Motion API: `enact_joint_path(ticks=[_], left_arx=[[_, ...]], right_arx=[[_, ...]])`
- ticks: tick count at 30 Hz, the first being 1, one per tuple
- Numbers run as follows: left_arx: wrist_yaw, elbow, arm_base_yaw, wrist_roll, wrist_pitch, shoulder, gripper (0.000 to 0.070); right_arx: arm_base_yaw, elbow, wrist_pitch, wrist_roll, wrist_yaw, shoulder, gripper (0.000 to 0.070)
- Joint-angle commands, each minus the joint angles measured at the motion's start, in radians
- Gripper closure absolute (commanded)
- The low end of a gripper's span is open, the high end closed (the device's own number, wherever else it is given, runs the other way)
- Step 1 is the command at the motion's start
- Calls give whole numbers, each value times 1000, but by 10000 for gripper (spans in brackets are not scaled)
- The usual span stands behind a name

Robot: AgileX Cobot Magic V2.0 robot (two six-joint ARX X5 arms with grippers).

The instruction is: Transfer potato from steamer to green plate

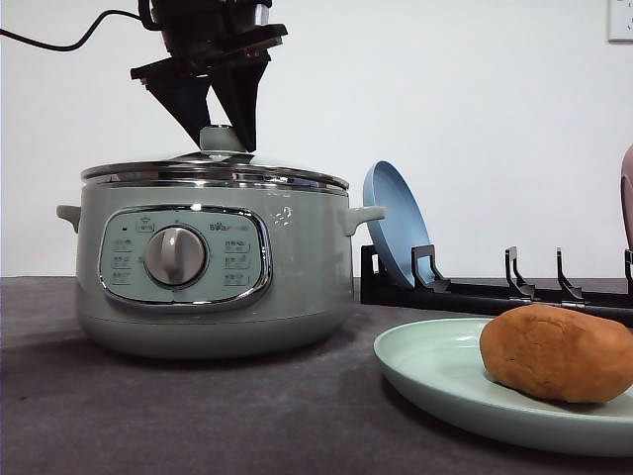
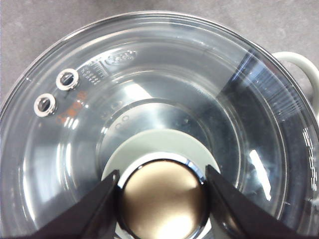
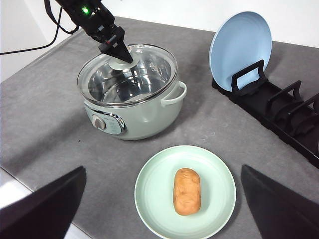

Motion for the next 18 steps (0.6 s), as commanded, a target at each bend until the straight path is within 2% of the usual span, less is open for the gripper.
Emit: enact_joint_path(ticks=[1,15,16,18], left_arx=[[-42,23,-2,26,36,48,700],[-32,23,-3,-4,26,48,695],[-30,23,-3,-4,25,48,664],[-30,23,-3,-6,25,48,541]], right_arx=[[6,19,9,-11,4,2,72],[6,19,9,-11,4,2,72],[6,19,9,-11,4,2,72],[6,19,9,-11,4,2,72]])
